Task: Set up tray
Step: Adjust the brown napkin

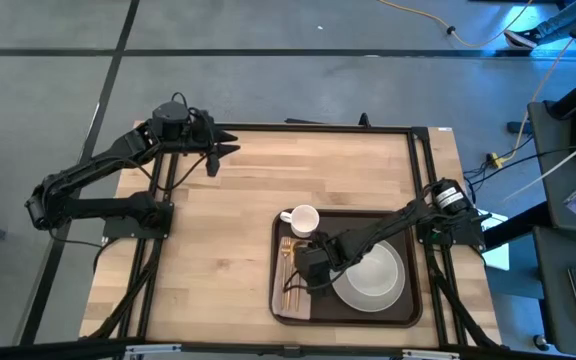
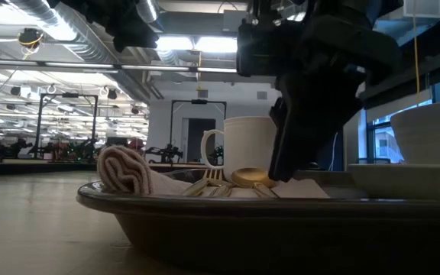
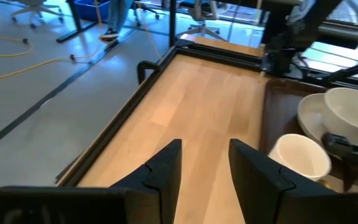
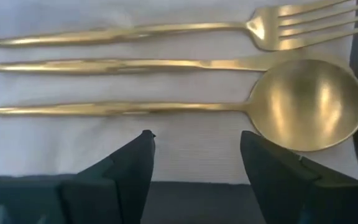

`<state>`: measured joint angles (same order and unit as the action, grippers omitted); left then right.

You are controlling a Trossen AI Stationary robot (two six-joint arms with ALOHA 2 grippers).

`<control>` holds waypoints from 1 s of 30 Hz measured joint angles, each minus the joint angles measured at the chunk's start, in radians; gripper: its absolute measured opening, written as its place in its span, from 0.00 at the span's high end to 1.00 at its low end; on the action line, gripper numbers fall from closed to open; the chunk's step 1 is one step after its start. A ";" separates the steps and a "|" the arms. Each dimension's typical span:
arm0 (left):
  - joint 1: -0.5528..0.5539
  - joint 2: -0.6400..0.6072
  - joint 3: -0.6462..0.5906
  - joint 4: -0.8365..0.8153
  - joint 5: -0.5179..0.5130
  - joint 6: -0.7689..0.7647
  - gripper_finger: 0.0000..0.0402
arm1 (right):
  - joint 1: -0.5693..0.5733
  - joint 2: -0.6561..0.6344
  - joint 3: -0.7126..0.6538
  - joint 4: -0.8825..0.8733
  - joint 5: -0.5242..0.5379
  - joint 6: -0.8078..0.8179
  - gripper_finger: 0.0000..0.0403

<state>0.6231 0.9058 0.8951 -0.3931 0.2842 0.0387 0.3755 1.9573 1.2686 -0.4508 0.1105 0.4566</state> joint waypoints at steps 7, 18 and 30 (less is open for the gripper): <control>0.000 0.000 0.000 -0.003 -0.025 0.000 0.68 | 0.000 0.012 0.000 0.009 0.001 -0.018 0.47; 0.000 0.005 0.000 -0.010 -0.025 0.000 0.68 | 0.002 0.048 0.003 -0.004 0.005 -0.032 0.49; 0.000 0.005 0.000 -0.015 -0.025 -0.001 0.68 | 0.002 0.051 0.004 -0.044 0.006 -0.123 0.49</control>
<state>0.6231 0.9108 0.8947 -0.4085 0.2588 0.0382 0.3775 2.0079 1.2728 -0.4951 0.1162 0.3334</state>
